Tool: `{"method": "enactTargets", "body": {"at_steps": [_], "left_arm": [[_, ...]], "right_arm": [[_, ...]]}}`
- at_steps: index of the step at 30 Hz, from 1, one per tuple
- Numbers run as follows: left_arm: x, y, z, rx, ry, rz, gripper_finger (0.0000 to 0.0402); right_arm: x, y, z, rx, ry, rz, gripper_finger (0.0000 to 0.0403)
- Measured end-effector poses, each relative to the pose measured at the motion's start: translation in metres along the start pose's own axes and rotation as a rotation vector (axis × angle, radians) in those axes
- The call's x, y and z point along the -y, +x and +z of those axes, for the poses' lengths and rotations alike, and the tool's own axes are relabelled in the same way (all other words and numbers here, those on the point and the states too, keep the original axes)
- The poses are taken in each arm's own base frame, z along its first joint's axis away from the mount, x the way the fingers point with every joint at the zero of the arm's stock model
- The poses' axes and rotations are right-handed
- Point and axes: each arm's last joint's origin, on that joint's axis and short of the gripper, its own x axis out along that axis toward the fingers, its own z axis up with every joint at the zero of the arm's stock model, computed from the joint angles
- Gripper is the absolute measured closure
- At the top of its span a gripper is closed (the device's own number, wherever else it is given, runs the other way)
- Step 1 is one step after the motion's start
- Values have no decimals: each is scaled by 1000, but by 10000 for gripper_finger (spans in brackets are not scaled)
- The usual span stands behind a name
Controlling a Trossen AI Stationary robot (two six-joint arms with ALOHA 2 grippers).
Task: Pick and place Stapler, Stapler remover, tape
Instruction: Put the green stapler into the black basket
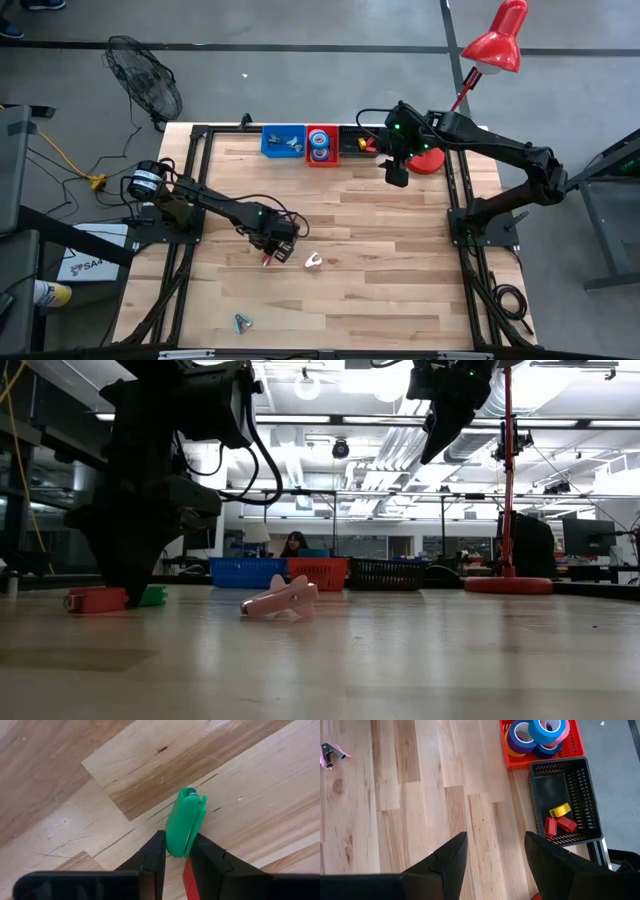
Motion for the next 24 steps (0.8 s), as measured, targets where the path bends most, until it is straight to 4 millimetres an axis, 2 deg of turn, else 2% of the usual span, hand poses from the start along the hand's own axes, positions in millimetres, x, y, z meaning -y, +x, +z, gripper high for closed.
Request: {"method": "enactTargets", "body": {"at_steps": [5,16,24], "left_arm": [[0,-2,0,2,20,-7,296],[-1,-6,0,30,44,-5,181],[1,-5,4,53,29,-29,168]], "right_arm": [[0,0,0,0,0,0,214],[0,0,0,0,-7,0,214],[0,0,0,0,-8,0,215]]}}
